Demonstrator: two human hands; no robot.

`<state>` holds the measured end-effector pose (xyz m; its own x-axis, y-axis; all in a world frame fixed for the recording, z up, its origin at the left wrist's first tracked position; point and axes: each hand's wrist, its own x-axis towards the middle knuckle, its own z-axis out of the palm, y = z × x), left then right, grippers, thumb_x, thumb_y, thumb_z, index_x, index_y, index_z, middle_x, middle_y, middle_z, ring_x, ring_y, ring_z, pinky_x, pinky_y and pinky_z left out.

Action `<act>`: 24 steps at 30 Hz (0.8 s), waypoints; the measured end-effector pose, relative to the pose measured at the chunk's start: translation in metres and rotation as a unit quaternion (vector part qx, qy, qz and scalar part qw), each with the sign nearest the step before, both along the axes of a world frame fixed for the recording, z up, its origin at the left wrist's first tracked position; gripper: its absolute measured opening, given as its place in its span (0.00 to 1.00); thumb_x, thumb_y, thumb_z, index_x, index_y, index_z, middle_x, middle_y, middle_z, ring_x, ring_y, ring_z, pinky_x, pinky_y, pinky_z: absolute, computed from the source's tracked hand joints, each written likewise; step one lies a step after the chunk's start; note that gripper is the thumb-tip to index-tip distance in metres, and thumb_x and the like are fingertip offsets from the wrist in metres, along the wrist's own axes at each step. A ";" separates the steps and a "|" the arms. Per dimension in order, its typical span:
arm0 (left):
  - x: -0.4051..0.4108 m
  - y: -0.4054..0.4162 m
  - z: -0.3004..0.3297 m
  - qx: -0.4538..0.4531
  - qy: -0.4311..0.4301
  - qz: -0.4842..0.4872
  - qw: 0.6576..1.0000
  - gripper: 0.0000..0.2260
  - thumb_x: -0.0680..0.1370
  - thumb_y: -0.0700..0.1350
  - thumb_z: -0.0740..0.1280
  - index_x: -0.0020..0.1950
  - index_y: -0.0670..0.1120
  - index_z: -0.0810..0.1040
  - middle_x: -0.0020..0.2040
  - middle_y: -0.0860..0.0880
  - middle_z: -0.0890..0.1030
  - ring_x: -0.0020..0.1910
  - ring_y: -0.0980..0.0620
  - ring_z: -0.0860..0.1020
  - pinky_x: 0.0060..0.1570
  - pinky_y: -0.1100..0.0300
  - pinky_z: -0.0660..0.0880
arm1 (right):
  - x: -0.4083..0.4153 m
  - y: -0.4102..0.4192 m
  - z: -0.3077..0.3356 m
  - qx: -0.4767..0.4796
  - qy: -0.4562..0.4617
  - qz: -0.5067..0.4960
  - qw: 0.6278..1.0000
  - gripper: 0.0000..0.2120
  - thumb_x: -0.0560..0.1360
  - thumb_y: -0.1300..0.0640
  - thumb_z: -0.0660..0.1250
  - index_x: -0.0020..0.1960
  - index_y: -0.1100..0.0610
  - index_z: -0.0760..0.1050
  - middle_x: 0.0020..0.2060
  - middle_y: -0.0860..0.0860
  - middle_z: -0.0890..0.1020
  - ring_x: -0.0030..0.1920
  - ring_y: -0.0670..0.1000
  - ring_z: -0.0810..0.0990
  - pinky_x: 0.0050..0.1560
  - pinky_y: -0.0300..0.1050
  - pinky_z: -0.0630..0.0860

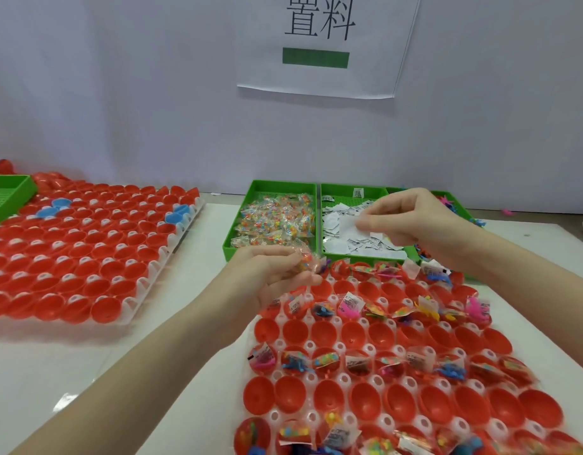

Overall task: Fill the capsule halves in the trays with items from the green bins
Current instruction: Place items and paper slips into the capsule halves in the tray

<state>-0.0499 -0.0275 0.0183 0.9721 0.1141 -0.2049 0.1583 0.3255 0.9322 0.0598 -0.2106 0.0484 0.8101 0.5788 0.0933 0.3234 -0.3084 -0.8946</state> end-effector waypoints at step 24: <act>-0.087 -0.072 0.004 -0.063 0.013 0.014 0.998 0.09 0.74 0.35 0.66 0.36 0.38 0.84 0.39 0.40 0.84 0.39 0.47 0.84 0.34 0.68 0.78 | -0.131 -0.009 0.000 0.241 0.237 0.002 0.941 0.12 0.79 0.65 0.53 0.60 0.57 0.68 0.23 0.48 0.71 0.24 0.42 0.66 0.24 0.32 0.64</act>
<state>-0.1369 -0.0998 0.0224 0.9631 0.1136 -0.2438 0.1701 0.4451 0.8792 -0.0709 -0.2194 0.0483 0.8251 0.5644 -0.0255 -0.1469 0.1707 -0.9743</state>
